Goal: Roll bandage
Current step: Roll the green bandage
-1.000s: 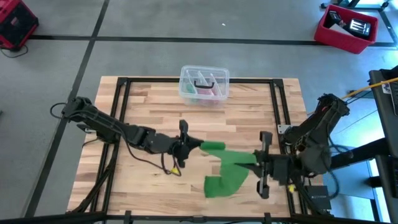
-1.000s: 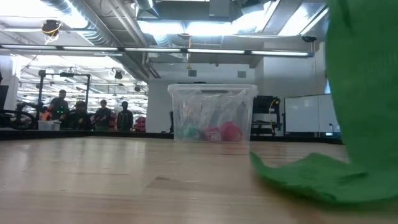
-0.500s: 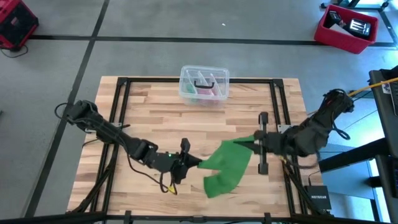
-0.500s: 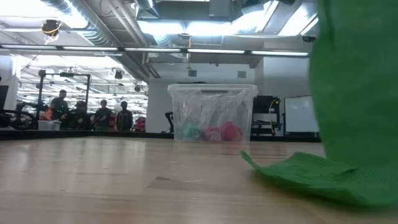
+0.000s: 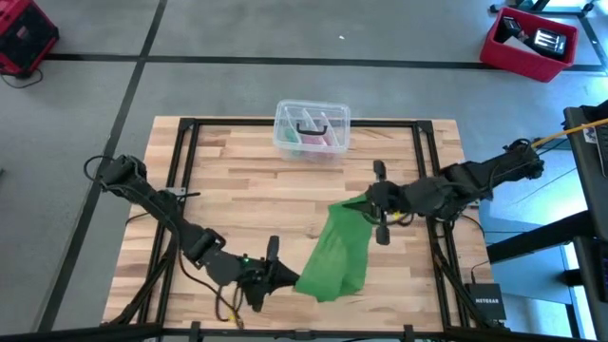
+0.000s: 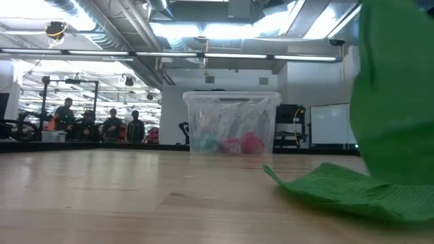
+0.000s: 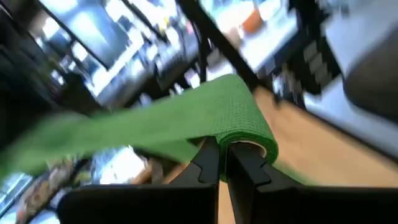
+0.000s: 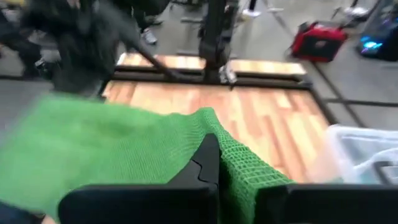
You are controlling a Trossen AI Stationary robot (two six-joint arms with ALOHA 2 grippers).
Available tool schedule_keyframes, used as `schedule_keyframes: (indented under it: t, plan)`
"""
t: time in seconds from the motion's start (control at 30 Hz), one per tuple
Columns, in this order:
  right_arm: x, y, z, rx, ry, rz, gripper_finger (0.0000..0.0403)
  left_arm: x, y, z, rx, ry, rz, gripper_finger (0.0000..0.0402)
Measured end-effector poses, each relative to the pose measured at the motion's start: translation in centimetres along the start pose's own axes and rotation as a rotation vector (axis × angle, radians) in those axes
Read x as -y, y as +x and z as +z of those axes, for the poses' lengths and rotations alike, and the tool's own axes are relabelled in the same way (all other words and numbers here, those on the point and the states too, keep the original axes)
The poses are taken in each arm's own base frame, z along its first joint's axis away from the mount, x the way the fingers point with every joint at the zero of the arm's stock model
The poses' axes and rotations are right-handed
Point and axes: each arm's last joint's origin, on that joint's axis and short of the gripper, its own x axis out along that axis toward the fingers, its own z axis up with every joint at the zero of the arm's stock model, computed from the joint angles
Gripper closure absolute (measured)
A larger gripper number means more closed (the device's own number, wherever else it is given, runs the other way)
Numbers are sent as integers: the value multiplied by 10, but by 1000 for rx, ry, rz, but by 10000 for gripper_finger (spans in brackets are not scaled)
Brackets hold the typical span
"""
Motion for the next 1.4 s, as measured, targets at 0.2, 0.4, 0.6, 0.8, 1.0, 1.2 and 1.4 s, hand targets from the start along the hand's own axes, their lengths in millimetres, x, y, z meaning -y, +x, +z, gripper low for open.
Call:
schedule_keyframes:
  t: [0.2, 0.4, 0.6, 0.8, 1.0, 1.2, 1.4]
  plan:
    - [12, 28, -25, -31, 42, 95, 401, -13, -7, 31, 97, 72, 29, 400]
    - [11, 54, -57, -6, 67, 220, 400, -27, -10, 47, 109, 119, 99, 400]
    - [7, 69, -80, 2, 91, 242, 380, -42, -6, 44, 54, 100, 178, 400]
    - [9, 63, -73, -27, 148, 241, 312, -50, 1, 33, 4, 8, 181, 400]
    - [16, 42, -52, -113, 121, 143, 212, -51, 7, 14, -108, -79, 164, 400]
    - [28, 42, -52, -184, 126, 39, 158, -50, 15, -16, -222, -183, 184, 400]
    - [35, 62, -75, -374, 164, 117, 148, -41, 19, -49, -317, -278, 173, 400]
